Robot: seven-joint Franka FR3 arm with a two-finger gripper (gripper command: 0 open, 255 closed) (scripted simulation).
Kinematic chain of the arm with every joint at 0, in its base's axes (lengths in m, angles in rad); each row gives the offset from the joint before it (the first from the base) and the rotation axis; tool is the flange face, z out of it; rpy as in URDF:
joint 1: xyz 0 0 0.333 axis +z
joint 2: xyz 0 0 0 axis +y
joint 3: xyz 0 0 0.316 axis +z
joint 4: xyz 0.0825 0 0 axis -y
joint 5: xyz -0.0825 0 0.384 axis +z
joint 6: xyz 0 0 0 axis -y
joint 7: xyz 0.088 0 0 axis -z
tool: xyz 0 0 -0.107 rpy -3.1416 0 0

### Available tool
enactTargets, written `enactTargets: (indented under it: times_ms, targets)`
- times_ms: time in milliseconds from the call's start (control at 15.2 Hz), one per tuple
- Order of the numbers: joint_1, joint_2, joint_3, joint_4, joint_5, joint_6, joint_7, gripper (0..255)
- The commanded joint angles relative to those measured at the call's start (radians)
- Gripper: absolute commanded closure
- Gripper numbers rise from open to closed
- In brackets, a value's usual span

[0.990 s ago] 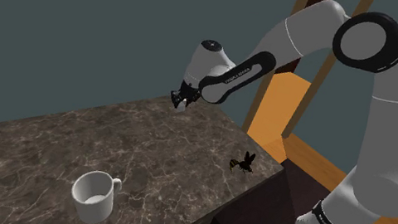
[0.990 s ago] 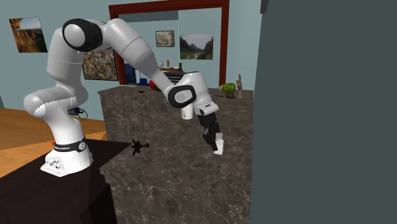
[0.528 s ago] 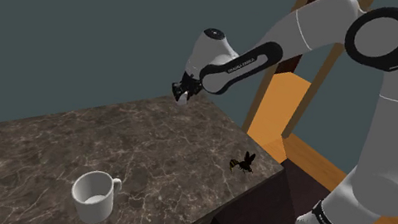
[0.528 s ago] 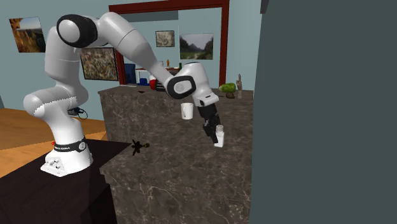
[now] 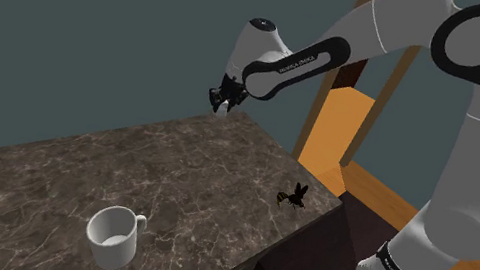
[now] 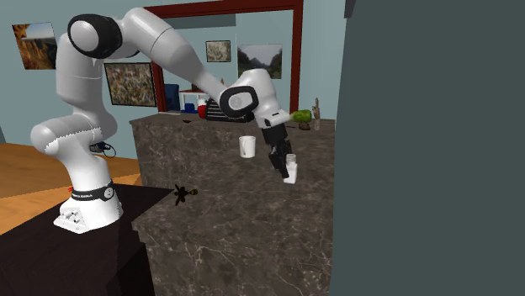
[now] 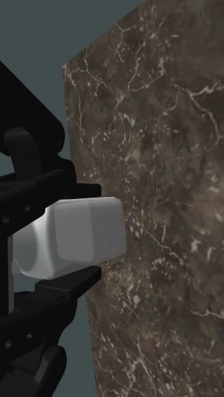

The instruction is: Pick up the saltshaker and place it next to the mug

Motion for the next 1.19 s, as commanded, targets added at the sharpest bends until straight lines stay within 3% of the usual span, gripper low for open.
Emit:
enactTargets:
  times_ms: [0,858,1122]
  targets:
    - [-0.004,-0.017,0.006,0.006,0.012,-0.022,-0.011,255]
    - [-0.017,-0.097,0.028,0.076,0.075,-0.167,-0.069,255]
    - [0.044,-0.111,0.052,0.061,0.035,-0.181,0.039,255]
